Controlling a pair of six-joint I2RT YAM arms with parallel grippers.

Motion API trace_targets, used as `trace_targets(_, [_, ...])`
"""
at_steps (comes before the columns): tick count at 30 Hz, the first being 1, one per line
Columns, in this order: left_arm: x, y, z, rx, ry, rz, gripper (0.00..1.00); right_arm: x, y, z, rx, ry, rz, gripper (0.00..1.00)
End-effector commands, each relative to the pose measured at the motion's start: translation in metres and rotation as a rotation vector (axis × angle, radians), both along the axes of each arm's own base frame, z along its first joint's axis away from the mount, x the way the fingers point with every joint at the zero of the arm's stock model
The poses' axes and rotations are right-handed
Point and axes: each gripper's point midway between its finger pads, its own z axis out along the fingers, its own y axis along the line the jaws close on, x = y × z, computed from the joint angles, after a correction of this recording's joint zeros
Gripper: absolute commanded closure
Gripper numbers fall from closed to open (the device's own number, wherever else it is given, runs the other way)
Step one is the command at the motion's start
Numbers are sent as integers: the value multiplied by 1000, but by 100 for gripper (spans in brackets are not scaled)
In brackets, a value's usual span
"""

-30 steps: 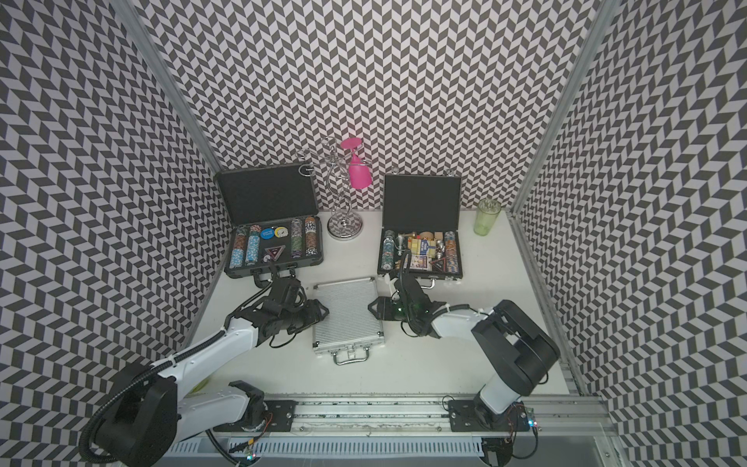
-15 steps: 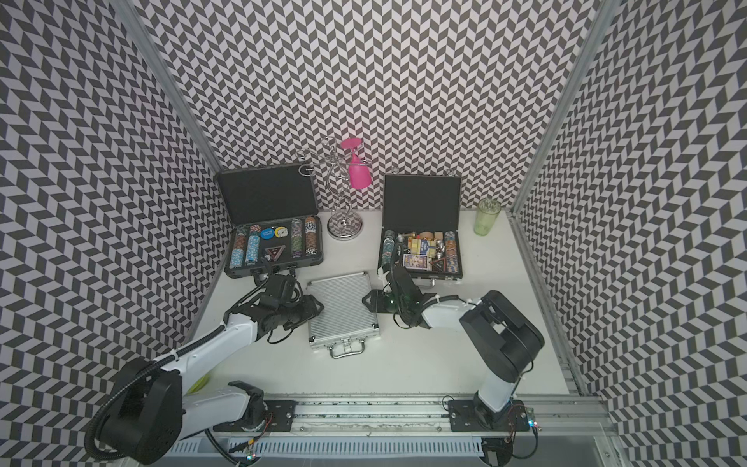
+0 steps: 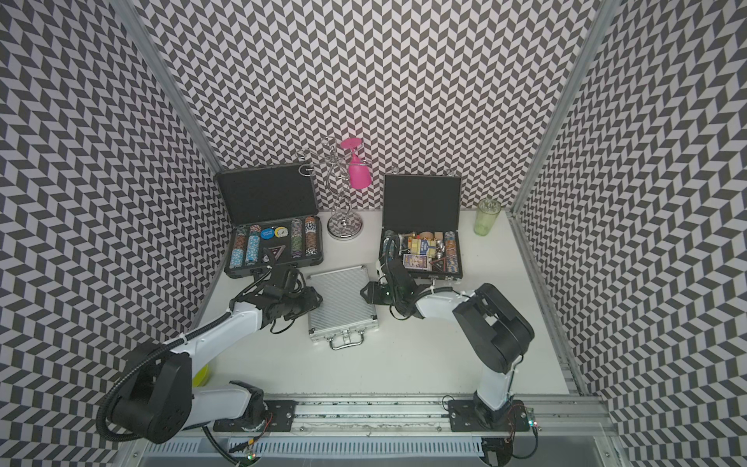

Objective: Close the poker set cases
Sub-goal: Move the poker set case to the center of the board.

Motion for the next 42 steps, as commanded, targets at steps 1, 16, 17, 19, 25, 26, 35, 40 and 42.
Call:
trace_targets(1, [-2, -32, -3, -84, 15, -111, 44, -10, 23, 3, 32, -20, 119, 53])
trace_targets(16, [15, -39, -8, -86, 19, -122, 44, 12, 21, 8, 24, -36, 116, 53])
trace_targets(17, [15, -38, -8, -83, 20, -120, 44, 13, 20, 9, 24, -37, 116, 53])
trace_targets(19, [16, -34, -7, -66, 19, -113, 42, 13, 20, 10, 25, -39, 119, 52])
trace_targets(25, [15, -22, 7, 0, -11, -98, 35, 8, 17, 24, 34, -55, 127, 43])
trace_targets(26, [15, -17, 10, 17, -15, -90, 34, 8, 15, 28, 31, -64, 121, 42])
trace_targets(35, [18, 13, 42, 101, -72, 9, 31, 11, -16, 46, -12, -104, 57, 35])
trace_targets(40, [24, 11, 77, 143, -162, -5, 33, 1, -31, 54, -15, -116, 44, 34])
trace_targets(42, [28, 2, 97, 159, -206, -38, 36, -10, -33, 59, 4, -113, 56, 34])
